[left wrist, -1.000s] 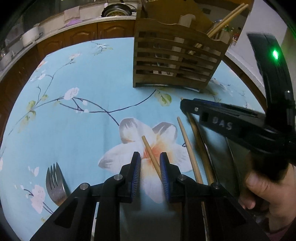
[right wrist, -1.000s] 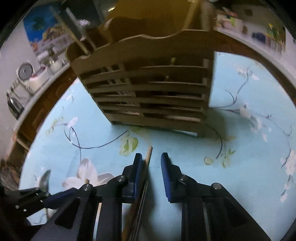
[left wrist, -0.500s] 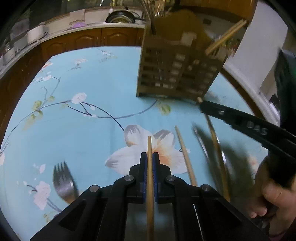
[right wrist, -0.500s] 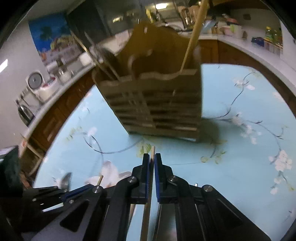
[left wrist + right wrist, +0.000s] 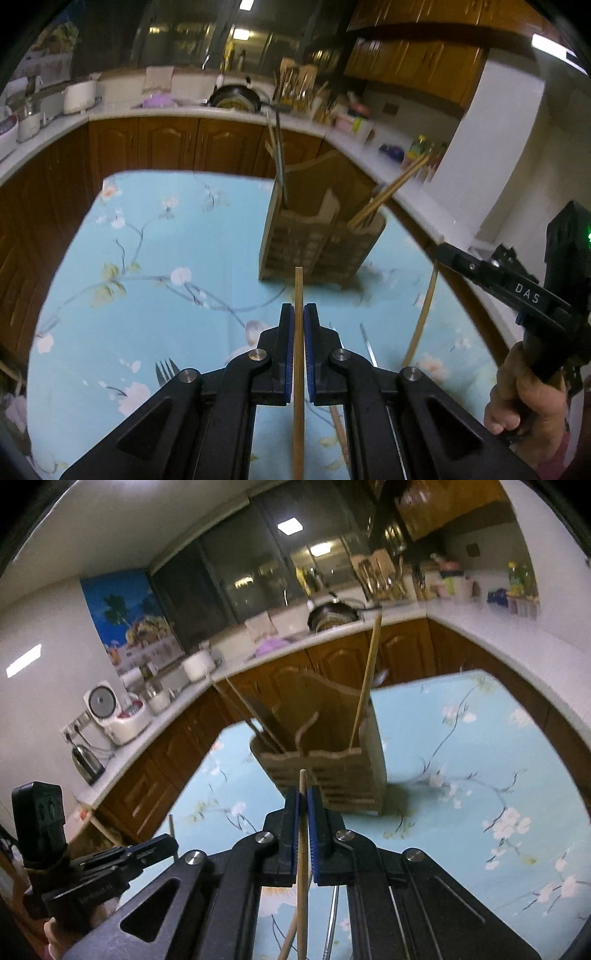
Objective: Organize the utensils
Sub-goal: 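Lift both held chopsticks up over the wooden holder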
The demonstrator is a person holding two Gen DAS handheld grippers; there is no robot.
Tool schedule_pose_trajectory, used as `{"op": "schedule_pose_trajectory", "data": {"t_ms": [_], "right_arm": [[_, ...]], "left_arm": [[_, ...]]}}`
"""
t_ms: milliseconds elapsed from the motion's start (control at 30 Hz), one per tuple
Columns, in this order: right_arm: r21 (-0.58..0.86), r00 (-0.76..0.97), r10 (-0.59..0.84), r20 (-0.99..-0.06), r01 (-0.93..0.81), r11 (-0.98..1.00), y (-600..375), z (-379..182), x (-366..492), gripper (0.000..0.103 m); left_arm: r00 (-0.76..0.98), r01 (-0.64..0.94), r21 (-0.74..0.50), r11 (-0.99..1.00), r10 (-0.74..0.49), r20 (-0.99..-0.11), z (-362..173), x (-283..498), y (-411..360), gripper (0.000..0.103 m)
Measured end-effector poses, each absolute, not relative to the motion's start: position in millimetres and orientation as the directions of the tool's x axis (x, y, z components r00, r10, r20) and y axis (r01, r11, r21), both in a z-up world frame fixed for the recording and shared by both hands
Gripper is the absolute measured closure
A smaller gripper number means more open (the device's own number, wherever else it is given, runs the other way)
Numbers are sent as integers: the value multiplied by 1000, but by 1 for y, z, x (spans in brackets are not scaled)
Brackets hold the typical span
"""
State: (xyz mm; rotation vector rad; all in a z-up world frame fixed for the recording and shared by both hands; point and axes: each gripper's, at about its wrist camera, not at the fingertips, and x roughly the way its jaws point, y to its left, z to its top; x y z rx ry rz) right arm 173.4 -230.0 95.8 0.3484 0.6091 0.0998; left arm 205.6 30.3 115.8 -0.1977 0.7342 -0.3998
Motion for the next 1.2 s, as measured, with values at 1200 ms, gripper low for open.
{"op": "schedule_pose_trajectory", "data": {"t_ms": [1200], "right_arm": [[290, 955, 38, -295, 52, 956, -270, 194, 180, 99]], "left_arm": [[842, 294, -273, 916, -384, -379, 188, 230, 45, 100]]}}
